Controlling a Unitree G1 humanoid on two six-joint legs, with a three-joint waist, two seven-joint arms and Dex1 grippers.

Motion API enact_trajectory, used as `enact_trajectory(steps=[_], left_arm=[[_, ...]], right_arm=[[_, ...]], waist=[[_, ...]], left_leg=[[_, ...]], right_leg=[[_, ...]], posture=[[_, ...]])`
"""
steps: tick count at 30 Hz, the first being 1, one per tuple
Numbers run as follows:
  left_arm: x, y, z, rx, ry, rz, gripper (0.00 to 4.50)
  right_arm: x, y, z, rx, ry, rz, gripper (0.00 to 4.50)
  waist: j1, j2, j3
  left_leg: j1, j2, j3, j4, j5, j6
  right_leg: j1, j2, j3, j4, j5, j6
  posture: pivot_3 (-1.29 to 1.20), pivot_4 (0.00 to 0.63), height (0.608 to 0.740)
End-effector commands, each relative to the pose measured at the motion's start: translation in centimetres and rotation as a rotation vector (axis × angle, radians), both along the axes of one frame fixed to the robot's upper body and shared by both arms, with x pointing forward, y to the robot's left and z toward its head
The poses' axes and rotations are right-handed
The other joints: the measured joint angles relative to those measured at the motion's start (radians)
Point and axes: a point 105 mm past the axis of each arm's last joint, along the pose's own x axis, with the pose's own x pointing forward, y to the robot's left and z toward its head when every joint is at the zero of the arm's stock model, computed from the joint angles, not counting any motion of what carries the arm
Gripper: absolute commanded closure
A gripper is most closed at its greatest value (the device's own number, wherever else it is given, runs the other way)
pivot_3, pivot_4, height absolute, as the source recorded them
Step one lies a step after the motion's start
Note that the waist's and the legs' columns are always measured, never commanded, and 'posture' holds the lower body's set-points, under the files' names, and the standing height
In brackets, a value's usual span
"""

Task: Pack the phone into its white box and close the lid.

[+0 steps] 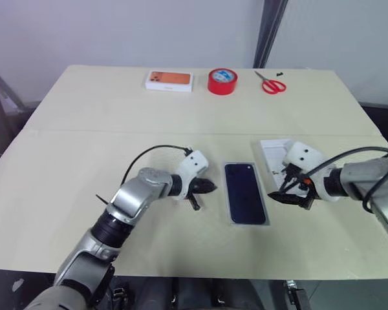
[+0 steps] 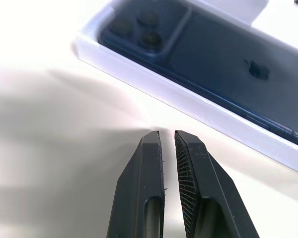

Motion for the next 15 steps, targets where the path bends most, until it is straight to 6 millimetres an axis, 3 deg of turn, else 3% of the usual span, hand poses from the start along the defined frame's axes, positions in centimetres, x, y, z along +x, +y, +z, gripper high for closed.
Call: enact_trajectory(steps=[1,9,12,15], left_arm=[[-0.7,2.1,3.7,-0.128,-0.262,-0.054,3.99],[-2.0,2.9,4.3,-0.212,-0.271,-0.081,3.99],[-2.2,2.6,4.4,-0.222,-0.268,-0.080,3.99],[-2.3,2.4,4.4,-0.231,-0.263,-0.078,3.99]], right_arm=[[1.8,-0.9,-0.3,0.115,0.054,-0.274,0.03],[4.2,-1.7,-1.8,0.166,0.055,-0.512,0.03],[4.4,-1.6,-2.3,0.180,0.060,-0.546,0.88],[4.5,-1.1,-2.3,0.213,0.062,-0.540,2.36]], waist=[[-0.010,0.001,0.000],[-0.001,0.002,-0.001],[-0.005,0.003,-0.001],[-0.006,0.003,-0.001]], left_leg=[[0.000,0.000,0.000,0.000,0.001,-0.001],[-0.002,-0.002,0.000,-0.002,0.001,-0.003],[-0.002,-0.003,0.000,-0.002,0.001,-0.002],[-0.001,-0.003,0.000,-0.002,0.001,-0.001]], right_leg=[[-0.001,0.000,0.000,0.001,0.000,0.000],[-0.002,-0.003,0.000,0.000,0.000,0.000],[-0.002,-0.003,0.000,0.001,0.000,0.000],[-0.002,-0.003,0.000,0.001,0.000,0.000]], posture=[[0.00,0.150,0.725],[0.00,0.150,0.725],[0.00,0.150,0.725],[0.00,0.150,0.725]])
